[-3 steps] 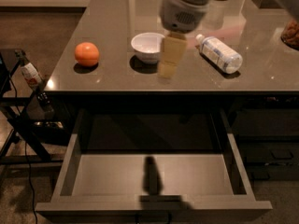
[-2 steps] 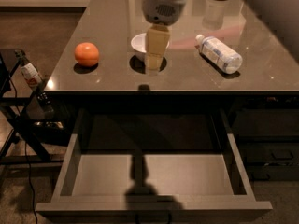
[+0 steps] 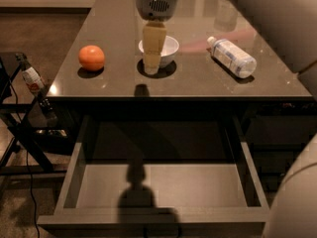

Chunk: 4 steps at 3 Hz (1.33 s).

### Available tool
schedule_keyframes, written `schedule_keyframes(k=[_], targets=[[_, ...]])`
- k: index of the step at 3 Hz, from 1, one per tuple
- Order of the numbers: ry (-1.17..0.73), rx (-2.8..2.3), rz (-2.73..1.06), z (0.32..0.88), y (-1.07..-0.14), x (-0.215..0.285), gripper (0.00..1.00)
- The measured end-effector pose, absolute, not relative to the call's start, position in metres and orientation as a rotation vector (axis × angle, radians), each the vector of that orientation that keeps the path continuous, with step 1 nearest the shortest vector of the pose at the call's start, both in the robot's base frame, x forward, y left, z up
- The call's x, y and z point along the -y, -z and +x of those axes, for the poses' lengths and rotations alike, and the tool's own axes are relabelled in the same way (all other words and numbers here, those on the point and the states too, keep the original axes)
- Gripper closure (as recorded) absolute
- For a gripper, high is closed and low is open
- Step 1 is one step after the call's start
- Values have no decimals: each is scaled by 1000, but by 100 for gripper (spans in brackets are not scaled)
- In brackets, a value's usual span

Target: Place orange into top drawer

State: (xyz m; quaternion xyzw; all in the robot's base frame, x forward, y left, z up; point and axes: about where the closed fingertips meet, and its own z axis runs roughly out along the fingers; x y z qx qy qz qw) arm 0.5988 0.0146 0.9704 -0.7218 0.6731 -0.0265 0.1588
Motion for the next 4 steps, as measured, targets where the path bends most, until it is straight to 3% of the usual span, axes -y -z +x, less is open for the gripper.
schedule_keyframes(k=[4], targets=[[109,-1778,-2128,646,-956,-77,0]])
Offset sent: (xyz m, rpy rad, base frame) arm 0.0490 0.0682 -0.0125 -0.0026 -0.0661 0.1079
